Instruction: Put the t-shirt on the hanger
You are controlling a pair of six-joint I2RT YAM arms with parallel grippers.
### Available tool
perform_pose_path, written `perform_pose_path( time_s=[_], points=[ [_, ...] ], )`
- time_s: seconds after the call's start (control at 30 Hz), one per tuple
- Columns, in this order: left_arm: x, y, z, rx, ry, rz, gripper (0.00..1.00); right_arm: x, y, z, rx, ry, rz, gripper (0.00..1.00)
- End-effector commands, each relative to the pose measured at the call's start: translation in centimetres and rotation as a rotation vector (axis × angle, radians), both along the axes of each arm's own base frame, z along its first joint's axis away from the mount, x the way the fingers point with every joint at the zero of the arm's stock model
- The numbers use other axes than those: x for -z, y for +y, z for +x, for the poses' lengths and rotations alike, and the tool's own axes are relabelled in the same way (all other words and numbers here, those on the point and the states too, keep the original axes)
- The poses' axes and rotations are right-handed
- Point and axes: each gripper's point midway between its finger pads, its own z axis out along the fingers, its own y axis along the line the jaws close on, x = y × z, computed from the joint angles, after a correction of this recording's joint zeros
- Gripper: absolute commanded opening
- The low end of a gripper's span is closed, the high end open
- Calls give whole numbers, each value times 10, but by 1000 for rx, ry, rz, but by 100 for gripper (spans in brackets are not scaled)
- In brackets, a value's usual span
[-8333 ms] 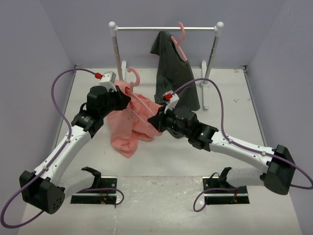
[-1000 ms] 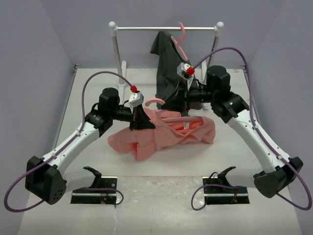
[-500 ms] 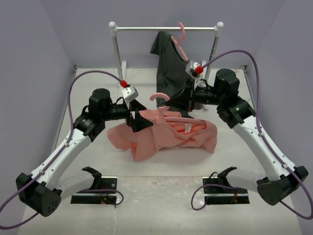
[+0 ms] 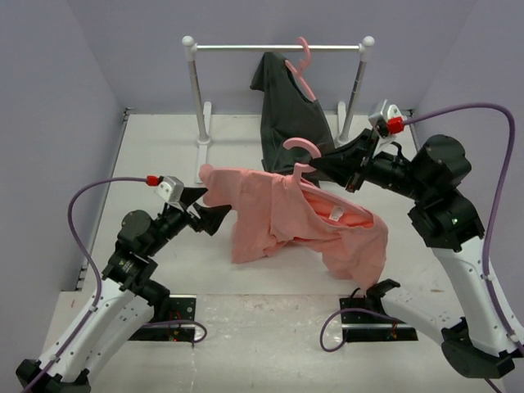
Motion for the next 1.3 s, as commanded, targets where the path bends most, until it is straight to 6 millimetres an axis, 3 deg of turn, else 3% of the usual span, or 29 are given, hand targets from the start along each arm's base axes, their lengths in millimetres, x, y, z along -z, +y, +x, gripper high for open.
perform_pose_path(
  time_s=[0.0,0.1,0.17,0.23,0.33,0.4,0.43,0.53,0.6,0.67,0.77,0.93,1.07,1.27],
  points=[
    [-9,-6,8,5,-59,-54,100,-31,-14,-14,44,-71,22,0],
    [-14,-8,8,20,-90,-55,97,-34,-16,-19,37,-77,18,0],
    [-20,-10,8,32,-118,-54,85,-35,-17,-22,33,-79,18,0],
    [-27,-14,7,56,-148,-52,60,-36,-15,-29,2,-82,19,0],
    [-37,-17,7,74,-184,-62,34,-34,-15,-29,-1,-78,16,0],
    [-42,-17,11,62,-194,-64,10,-31,-16,-24,23,-75,9,0],
    [-38,-12,18,19,-163,-66,5,-30,-18,-22,43,-76,7,0],
    [-27,10,42,-163,-72,-72,0,-28,-24,-16,95,-78,6,0],
    [-11,47,64,-421,49,-106,0,-31,-32,-10,164,-85,16,0],
    [-1,77,72,-608,112,-142,0,-35,-42,-5,230,-93,28,0],
    [6,99,74,-740,143,-206,0,-38,-54,-3,302,-129,39,0],
    [20,114,84,-860,229,-229,0,-37,-67,-11,352,-164,46,0],
    [30,108,97,-850,277,-251,0,-17,-68,-17,338,-142,34,0],
    [48,119,102,-901,333,-309,0,23,-76,-15,385,-108,-4,0]
  ],
)
